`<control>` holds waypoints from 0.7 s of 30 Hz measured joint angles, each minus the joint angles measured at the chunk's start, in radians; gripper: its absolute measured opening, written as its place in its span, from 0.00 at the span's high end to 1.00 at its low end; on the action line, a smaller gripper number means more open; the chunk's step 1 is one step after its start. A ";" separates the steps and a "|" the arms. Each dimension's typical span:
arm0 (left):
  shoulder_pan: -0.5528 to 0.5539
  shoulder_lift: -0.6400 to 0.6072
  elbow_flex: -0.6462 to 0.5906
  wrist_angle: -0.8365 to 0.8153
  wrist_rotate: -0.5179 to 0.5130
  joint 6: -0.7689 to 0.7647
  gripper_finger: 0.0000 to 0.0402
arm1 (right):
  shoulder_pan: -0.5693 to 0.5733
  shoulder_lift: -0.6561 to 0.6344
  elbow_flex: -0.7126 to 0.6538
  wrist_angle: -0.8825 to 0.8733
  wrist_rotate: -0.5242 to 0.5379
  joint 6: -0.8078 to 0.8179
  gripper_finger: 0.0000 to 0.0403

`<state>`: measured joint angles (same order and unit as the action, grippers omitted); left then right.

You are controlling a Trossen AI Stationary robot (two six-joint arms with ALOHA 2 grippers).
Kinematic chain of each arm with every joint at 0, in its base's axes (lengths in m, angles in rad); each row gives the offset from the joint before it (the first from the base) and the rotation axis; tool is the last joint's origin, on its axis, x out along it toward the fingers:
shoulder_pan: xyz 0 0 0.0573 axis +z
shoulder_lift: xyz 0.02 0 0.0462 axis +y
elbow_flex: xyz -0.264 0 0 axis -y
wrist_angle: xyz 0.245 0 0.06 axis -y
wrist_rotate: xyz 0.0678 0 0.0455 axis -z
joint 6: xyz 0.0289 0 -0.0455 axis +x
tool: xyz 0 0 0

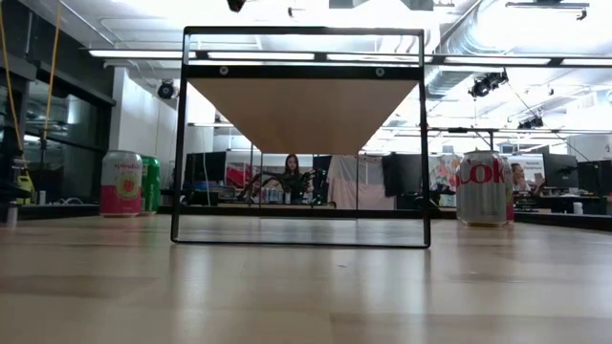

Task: Place canned beverage on shelf
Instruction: Put the top red white soda can on the shelf

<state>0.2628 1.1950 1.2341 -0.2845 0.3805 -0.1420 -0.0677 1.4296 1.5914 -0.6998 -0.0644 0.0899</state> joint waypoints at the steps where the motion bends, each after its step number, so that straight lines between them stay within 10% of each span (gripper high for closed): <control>1: -0.009 -0.011 -0.049 0.077 0.013 -0.039 0.47 | 0.000 0.001 -0.029 0.048 -0.004 0.005 0.12; 11: -0.087 -0.066 -0.497 0.949 0.011 -0.487 0.47 | 0.000 0.002 -0.260 0.646 -0.138 0.133 0.13; 21: -0.100 -0.016 -0.539 1.103 0.056 -0.571 0.47 | -0.040 0.001 -0.250 0.884 -0.165 0.129 0.13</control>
<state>0.1627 1.1786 0.6956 0.8185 0.4362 -0.7132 -0.1078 1.4307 1.3415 0.1841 -0.2294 0.2191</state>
